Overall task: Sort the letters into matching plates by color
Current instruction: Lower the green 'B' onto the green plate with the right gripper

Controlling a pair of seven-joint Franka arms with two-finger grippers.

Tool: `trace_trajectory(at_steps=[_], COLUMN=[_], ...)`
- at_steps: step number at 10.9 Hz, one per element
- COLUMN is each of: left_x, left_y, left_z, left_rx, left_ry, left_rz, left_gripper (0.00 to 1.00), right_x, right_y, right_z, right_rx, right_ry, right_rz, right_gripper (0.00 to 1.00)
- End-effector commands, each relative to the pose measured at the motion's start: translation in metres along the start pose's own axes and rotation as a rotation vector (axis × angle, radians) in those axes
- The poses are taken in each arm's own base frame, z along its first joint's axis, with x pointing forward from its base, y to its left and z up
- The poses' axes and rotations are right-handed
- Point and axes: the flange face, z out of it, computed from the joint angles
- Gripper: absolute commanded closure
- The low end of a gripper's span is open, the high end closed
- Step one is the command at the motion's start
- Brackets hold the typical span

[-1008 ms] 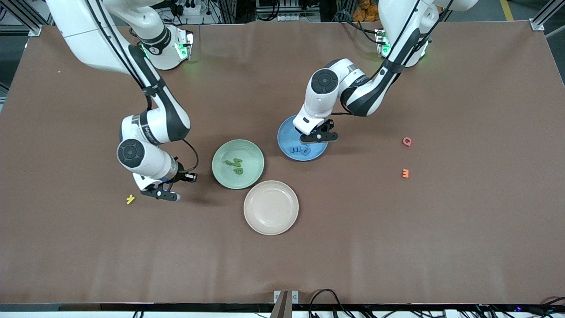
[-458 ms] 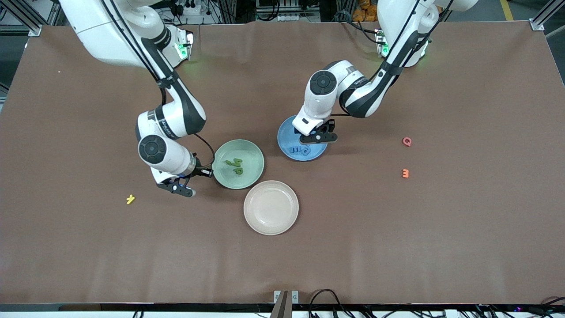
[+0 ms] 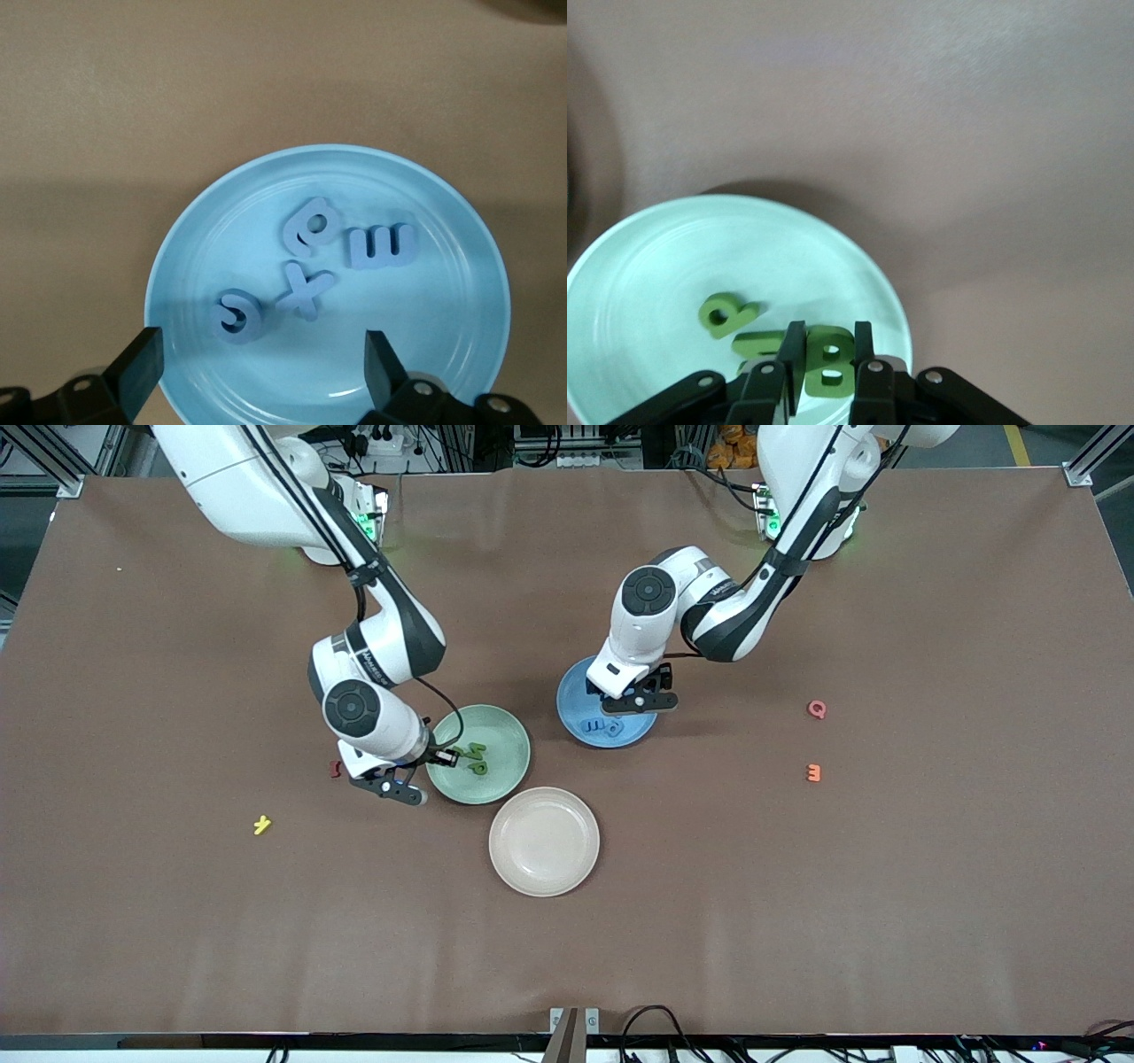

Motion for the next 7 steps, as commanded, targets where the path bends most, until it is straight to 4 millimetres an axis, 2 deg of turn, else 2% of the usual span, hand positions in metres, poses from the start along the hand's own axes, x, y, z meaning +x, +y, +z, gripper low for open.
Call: trace_trajectory(at_steps=[1, 3, 4, 5, 6, 7], left_x=[0.015, 0.028, 0.031, 0.036, 0.047, 0.056], left_y=[-0.003, -0.014, -0.018, -0.023, -0.035, -0.046], left_z=[-0.010, -0.020, -0.024, -0.028, -0.038, -0.045], left_rx=[0.002, -0.001, 0.008, 0.014, 0.020, 0.023], left_ry=[0.027, 0.038, 0.038, 0.037, 0.041, 0.039], left_rz=[-0.014, -0.007, -0.008, 0.010, 0.033, 0.055], left_gripper=[0.00, 0.00, 0.00, 0.00, 0.00, 0.00], right_x=[-0.014, -0.019, -0.021, -0.025, -0.026, -0.026], right_y=[-0.024, -0.035, -0.041, -0.045, -0.046, -0.046], right_z=[-0.005, -0.004, -0.005, -0.005, -0.004, -0.004], right_rx=[0.001, 0.005, 0.008, 0.008, 0.007, 0.003], right_ry=[0.004, 0.007, 0.010, 0.010, 0.011, 0.011], right_rz=[0.002, -0.013, -0.005, 0.036, 0.067, 0.061], right_gripper=[0.75, 0.74, 0.69, 0.52, 0.18, 0.00])
